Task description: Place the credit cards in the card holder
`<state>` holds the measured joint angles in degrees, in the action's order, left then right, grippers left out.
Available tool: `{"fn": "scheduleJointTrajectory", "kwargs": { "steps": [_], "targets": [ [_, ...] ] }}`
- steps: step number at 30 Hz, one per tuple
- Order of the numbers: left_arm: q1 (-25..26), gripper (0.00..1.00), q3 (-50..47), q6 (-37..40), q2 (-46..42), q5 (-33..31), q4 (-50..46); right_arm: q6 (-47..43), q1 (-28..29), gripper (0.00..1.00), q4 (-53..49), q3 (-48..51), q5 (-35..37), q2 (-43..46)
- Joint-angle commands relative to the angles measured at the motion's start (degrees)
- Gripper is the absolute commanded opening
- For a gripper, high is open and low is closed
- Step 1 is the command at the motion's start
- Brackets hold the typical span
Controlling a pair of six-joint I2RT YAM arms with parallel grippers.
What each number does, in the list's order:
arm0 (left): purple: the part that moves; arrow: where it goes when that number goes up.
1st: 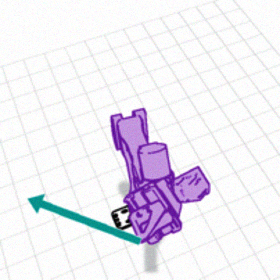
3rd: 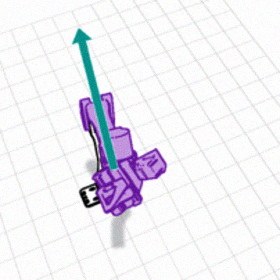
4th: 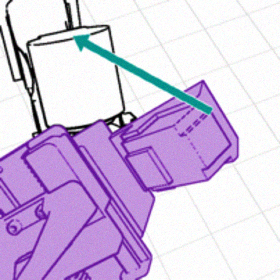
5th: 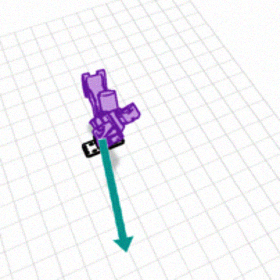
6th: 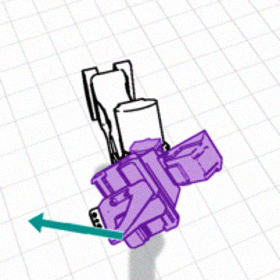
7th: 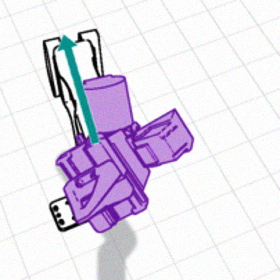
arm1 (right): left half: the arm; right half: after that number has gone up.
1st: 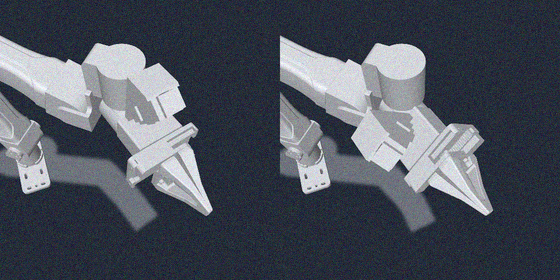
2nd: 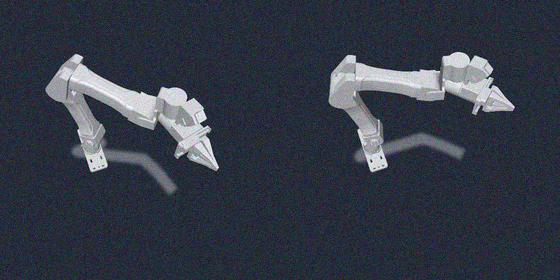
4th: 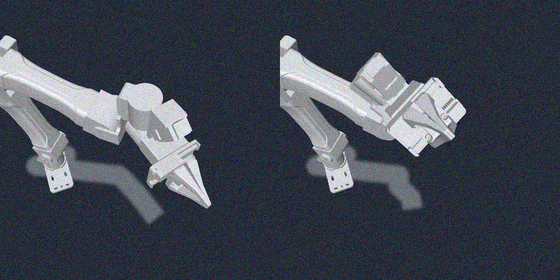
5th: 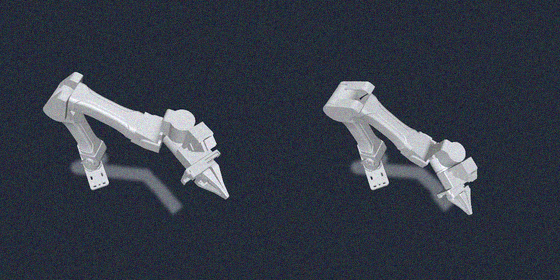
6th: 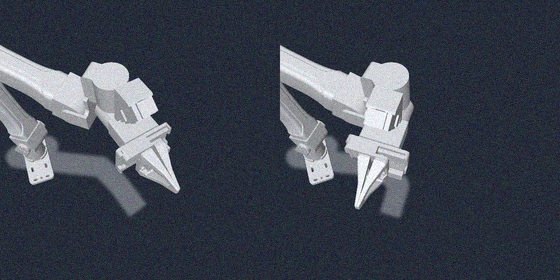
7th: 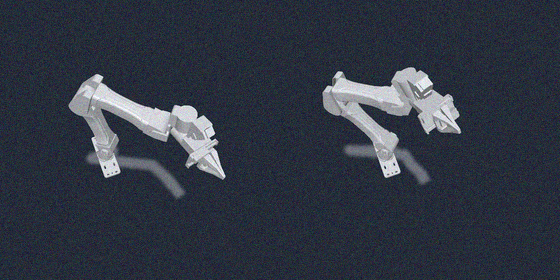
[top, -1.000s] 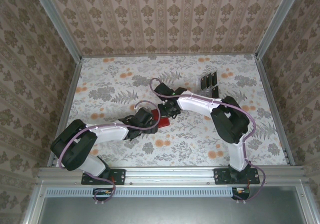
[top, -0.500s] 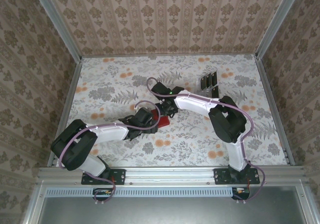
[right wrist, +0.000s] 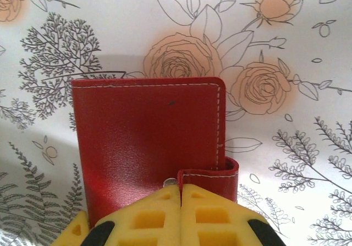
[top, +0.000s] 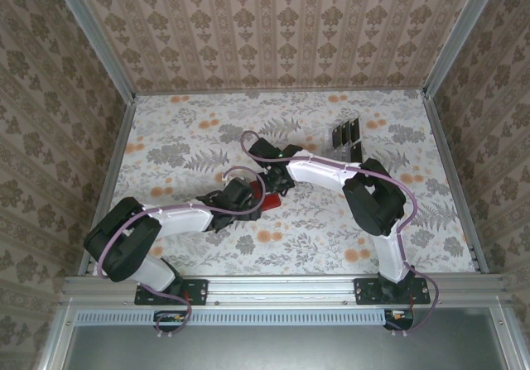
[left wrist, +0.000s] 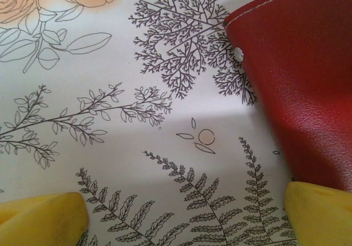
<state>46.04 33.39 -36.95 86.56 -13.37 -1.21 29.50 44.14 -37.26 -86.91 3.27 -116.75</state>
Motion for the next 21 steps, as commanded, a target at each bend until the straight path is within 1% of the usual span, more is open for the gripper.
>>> {"fn": "scheduleJointTrajectory", "kwargs": {
  "steps": [1,21],
  "targets": [
    [-2.28,0.99,-4.39,-1.79,8.36,10.29,2.95,-1.54,0.25,0.00,-2.88,-0.29,2.88,0.67],
    [-2.38,1.00,-4.22,-1.90,9.19,10.64,3.42,-1.37,2.72,0.00,-2.72,-1.70,0.15,-3.20]
  ]
}}
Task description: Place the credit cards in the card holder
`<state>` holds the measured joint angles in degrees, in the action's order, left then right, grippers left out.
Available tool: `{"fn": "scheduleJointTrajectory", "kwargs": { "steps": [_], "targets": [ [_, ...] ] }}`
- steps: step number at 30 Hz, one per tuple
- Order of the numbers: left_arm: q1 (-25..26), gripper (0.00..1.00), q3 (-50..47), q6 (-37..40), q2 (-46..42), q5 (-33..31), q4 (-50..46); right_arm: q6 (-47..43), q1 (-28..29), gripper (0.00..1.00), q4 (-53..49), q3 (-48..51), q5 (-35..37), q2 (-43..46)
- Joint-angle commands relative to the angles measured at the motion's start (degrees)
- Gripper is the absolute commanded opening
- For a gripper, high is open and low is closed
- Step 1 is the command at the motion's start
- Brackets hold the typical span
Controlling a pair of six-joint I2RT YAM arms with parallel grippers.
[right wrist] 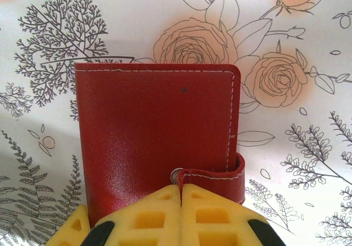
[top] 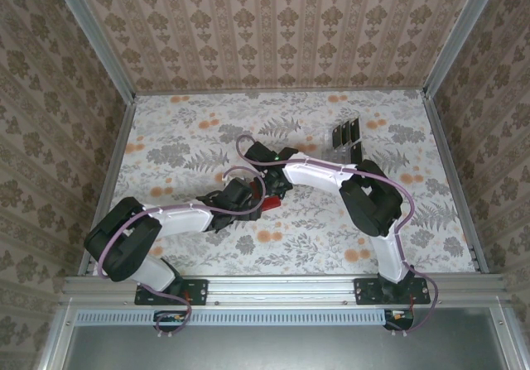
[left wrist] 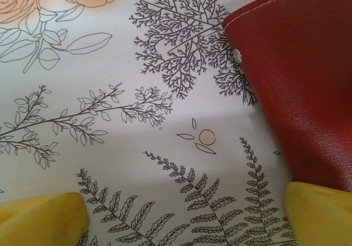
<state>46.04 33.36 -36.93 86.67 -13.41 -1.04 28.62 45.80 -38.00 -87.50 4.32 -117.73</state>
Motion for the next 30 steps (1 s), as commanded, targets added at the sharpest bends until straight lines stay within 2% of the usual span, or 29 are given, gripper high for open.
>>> {"fn": "scheduleJointTrajectory", "kwargs": {
  "steps": [1,14,22,30],
  "targets": [
    [-2.39,0.99,-4.19,-1.77,9.17,10.73,3.31,-0.45,1.16,0.00,-2.09,-1.21,-0.97,-2.55],
    [-2.50,0.99,-4.01,-1.74,8.78,10.77,3.15,-1.85,4.45,0.00,-5.31,-2.39,-0.03,-9.75],
    [-2.48,0.99,-3.77,-1.40,8.88,10.86,2.79,-3.14,3.53,0.00,-8.93,-6.71,0.07,-13.20],
    [-2.36,0.99,-3.92,-1.22,9.55,11.04,3.01,2.59,-3.08,0.00,-2.07,-3.80,-10.40,-8.19]
  ]
}}
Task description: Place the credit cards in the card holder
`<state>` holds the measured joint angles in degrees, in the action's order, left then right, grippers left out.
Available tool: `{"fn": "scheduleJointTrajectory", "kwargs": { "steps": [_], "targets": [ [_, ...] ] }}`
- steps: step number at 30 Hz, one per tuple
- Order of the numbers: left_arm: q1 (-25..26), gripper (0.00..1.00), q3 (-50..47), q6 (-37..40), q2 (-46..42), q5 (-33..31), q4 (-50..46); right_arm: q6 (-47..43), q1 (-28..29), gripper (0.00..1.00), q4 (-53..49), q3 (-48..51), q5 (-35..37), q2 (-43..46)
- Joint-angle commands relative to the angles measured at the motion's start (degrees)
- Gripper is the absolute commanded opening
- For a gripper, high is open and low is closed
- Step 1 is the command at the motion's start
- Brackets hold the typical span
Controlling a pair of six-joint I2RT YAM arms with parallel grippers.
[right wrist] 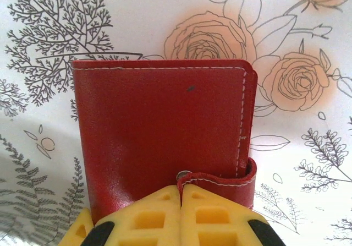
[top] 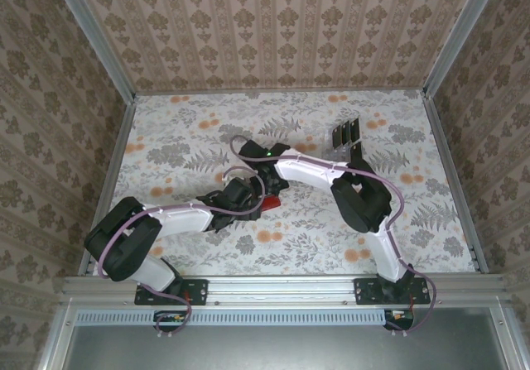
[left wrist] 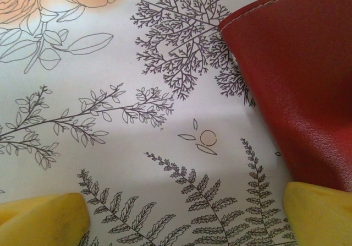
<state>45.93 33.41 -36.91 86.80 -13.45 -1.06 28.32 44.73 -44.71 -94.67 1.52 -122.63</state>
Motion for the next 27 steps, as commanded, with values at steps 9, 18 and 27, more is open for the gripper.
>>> {"fn": "scheduleJointTrajectory", "kwargs": {
  "steps": [9,18,27],
  "targets": [
    [-2.09,0.98,-3.97,-1.26,10.23,11.34,3.56,5.87,-3.73,0.00,6.61,2.92,-11.19,-3.79],
    [-2.16,0.98,-4.24,-1.24,10.57,11.41,3.88,9.14,-5.35,0.00,10.16,6.52,-10.41,-0.25],
    [-2.14,0.98,-4.38,-1.28,10.80,11.43,4.26,6.52,-5.45,0.00,7.99,4.97,-4.88,3.55]
  ]
}}
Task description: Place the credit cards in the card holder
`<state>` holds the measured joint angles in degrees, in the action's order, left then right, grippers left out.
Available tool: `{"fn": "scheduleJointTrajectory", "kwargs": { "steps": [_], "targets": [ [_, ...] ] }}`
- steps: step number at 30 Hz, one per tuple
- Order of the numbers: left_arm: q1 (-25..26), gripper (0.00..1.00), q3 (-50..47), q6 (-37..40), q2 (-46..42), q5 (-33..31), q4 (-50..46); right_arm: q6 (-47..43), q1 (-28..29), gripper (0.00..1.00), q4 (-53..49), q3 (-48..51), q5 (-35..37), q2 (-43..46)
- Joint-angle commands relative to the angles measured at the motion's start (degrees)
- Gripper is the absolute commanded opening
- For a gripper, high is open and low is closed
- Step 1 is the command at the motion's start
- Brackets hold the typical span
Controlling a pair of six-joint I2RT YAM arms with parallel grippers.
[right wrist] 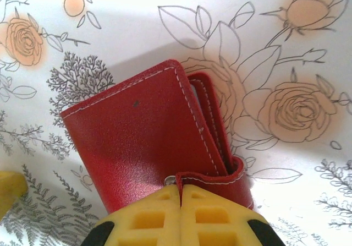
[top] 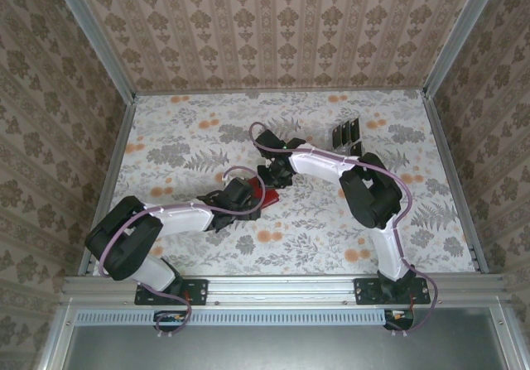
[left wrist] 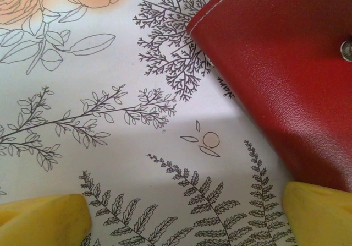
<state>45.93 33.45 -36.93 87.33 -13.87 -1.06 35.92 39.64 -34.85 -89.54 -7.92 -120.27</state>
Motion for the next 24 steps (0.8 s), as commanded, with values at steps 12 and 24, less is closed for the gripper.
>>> {"fn": "scheduleJointTrajectory", "kwargs": {
  "steps": [12,24],
  "targets": [
    [-2.08,0.98,-4.62,-1.34,10.62,11.93,4.31,-1.34,-0.53,0.00,-0.03,0.66,6.71,2.65],
    [-3.17,0.98,-3.21,-1.01,7.62,11.93,2.86,-0.83,-1.04,0.00,1.60,1.29,6.32,5.00]
  ]
}}
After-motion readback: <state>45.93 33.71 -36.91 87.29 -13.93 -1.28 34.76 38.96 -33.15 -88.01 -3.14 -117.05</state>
